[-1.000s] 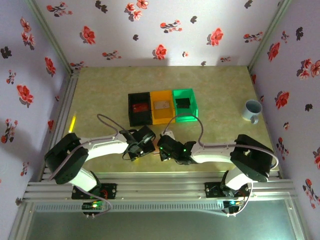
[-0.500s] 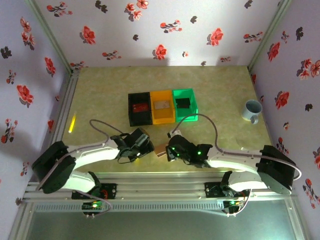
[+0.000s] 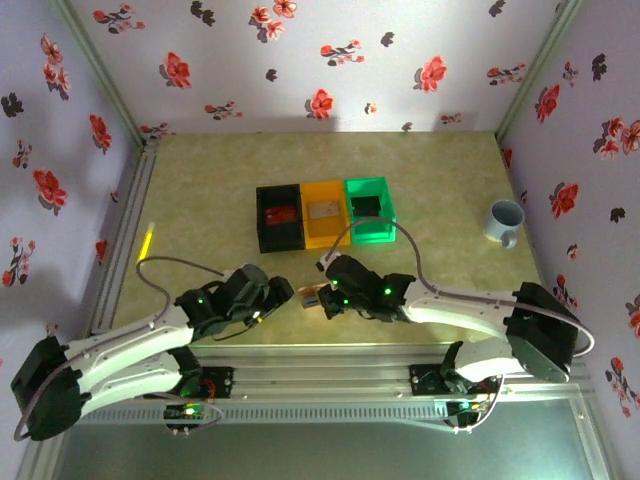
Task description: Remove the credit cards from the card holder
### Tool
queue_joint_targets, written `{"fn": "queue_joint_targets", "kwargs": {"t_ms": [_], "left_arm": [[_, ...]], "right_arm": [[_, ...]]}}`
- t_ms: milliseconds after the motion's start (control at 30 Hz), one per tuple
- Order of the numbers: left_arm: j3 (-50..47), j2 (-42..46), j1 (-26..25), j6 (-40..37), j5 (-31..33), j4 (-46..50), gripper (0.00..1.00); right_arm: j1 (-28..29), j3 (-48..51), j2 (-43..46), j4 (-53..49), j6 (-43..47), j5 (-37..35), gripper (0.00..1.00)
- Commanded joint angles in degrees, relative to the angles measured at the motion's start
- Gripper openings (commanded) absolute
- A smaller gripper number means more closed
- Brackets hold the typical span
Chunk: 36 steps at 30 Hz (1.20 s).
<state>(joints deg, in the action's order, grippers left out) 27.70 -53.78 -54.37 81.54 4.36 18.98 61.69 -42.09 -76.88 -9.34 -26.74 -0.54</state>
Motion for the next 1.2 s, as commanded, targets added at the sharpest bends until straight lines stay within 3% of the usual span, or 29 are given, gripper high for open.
{"fn": "queue_joint_targets", "kwargs": {"t_ms": [0, 333, 733, 967, 1167], "left_arm": [[-1.9, 2.5, -0.4, 2.7, 2.5, 2.9, 0.8], [-3.9, 10.1, -1.9, 4.7, 6.6, 6.6, 0.8], [-5.0, 11.4, -2.1, 4.9, 6.9, 6.8, 0.81], [-5.3, 11.4, -2.4, 5.6, 7.0, 6.8, 0.81], [-5.6, 11.5, -3.4, 6.7, 7.9, 6.5, 0.81]], "right_arm": [[0.0, -3.0, -2.3, -0.9, 3.4, 5.1, 0.0], [2.0, -3.3, -2.6, -4.2, 5.8, 6.4, 0.0], [-0.2, 2.5, 1.8, -11.4, 4.8, -2.0, 0.0], [-1.0, -4.4, 2.5, -16.1, 11.1, -1.6, 0.0], [-1.0, -14.3, -5.3, -21.2, 16.3, 1.3, 0.0]]}}
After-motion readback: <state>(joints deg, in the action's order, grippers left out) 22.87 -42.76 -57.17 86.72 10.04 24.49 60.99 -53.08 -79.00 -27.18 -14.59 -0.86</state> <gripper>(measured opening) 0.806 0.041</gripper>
